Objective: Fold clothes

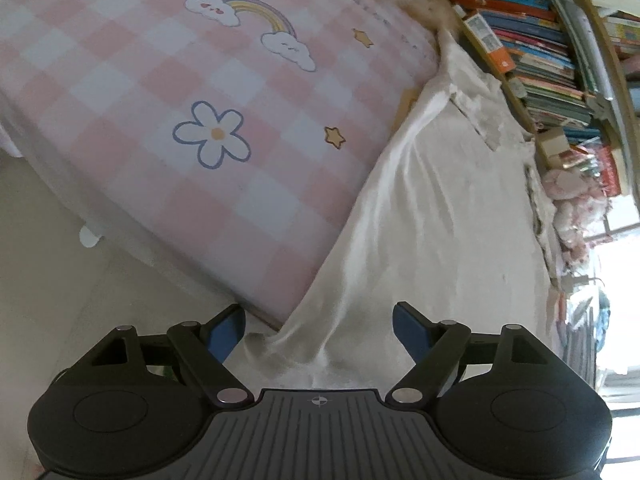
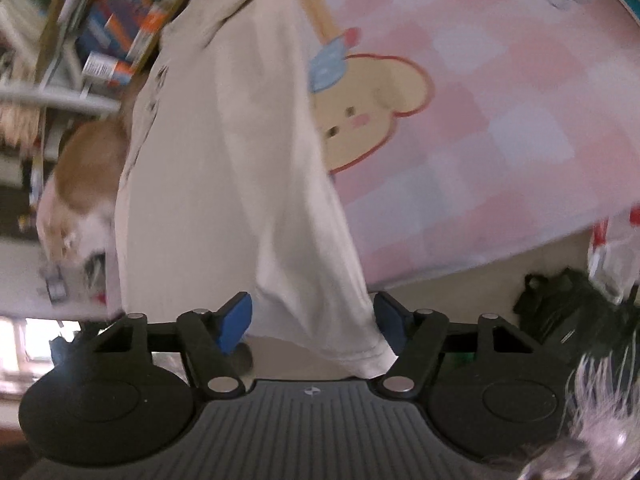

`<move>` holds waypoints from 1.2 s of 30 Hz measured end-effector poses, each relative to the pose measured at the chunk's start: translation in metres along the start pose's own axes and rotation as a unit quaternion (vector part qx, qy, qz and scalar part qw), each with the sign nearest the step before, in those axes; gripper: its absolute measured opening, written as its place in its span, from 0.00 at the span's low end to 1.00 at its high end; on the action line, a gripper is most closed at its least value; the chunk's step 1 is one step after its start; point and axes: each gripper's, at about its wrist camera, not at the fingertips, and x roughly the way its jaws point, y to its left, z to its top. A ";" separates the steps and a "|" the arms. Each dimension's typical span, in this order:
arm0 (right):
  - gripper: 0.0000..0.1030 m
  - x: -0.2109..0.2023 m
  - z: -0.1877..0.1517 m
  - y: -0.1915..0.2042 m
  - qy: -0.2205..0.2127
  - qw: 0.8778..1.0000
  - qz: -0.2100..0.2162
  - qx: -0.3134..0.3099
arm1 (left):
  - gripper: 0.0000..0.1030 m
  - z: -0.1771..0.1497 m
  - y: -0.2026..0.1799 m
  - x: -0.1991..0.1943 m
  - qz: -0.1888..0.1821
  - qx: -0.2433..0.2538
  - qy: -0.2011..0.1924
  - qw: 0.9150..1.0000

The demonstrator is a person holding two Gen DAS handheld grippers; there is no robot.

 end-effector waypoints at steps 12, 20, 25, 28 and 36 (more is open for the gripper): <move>0.09 0.004 0.004 0.006 0.029 0.999 -0.020 -0.039 | 0.41 -0.013 -0.018 0.002 -0.010 0.086 0.023 0.996; 0.06 -0.010 0.000 0.014 0.021 0.997 -0.025 -0.068 | 0.05 -0.027 -0.025 -0.015 0.007 0.110 0.009 0.994; 0.05 -0.021 -0.004 0.009 0.016 0.998 -0.029 -0.060 | 0.05 -0.039 -0.027 -0.018 0.016 0.113 0.020 0.993; 0.05 -0.028 -0.008 0.003 0.017 0.998 -0.034 -0.051 | 0.05 -0.047 -0.025 -0.020 0.014 0.113 0.034 0.993; 0.05 -0.041 -0.032 -0.023 0.057 0.998 -0.032 -0.020 | 0.05 -0.085 -0.005 -0.029 0.013 0.085 0.077 0.993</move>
